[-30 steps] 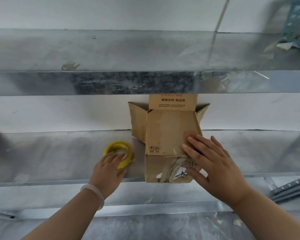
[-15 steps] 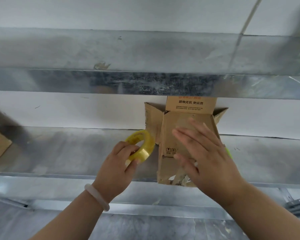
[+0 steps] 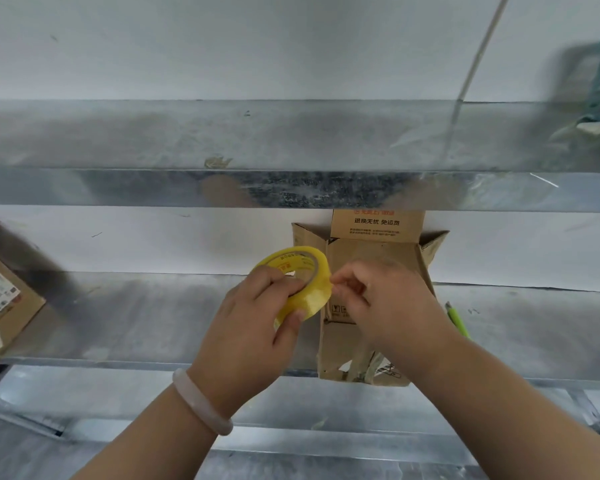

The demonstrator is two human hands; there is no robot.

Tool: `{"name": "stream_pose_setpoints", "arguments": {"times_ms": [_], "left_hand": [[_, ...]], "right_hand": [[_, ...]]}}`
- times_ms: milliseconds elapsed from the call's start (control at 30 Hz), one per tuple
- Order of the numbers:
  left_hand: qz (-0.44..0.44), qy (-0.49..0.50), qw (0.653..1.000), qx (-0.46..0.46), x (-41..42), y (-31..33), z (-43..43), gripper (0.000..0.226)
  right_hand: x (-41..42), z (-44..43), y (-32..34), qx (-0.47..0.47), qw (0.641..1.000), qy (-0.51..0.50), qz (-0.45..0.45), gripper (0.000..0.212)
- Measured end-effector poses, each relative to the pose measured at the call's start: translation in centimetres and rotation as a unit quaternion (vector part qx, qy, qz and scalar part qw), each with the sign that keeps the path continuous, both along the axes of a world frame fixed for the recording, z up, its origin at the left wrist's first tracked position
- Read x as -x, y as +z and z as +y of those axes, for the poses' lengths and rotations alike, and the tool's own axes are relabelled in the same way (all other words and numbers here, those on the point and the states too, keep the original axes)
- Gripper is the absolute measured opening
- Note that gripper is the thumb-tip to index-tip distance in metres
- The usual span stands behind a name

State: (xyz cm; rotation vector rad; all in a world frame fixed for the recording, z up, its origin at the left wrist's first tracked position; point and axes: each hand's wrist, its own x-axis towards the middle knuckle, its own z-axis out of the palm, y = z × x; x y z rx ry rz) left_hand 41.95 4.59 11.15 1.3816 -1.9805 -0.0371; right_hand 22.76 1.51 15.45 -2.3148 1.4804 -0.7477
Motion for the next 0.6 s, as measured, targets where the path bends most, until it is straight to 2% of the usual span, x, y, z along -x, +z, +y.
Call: {"name": "stream_pose_setpoints", "arguments": {"times_ms": [267,400,533,600], "left_hand": [[-0.06,-0.004,0.998,0.002,0.7,1.6,0.0,0.039],[-0.081,0.021,0.996,-0.014,0.2,2.5,-0.6,0.042],[-0.075,0.013,0.997,-0.023,0.3,3.1,-0.8,0.044],[-0.081,0.018,0.996,-0.026,0.5,3.4,-0.8,0.045]], "right_hand": [[1.4,0.0,0.7,-0.086,0.996,-0.001,-0.024,0.011],[1.9,0.8,1.6,-0.161,0.984,0.008,-0.075,0.016],[1.5,0.9,2.1,-0.244,0.949,-0.009,-0.201,0.012],[1.4,0.8,2.2,-0.246,0.948,-0.01,-0.204,0.019]]}}
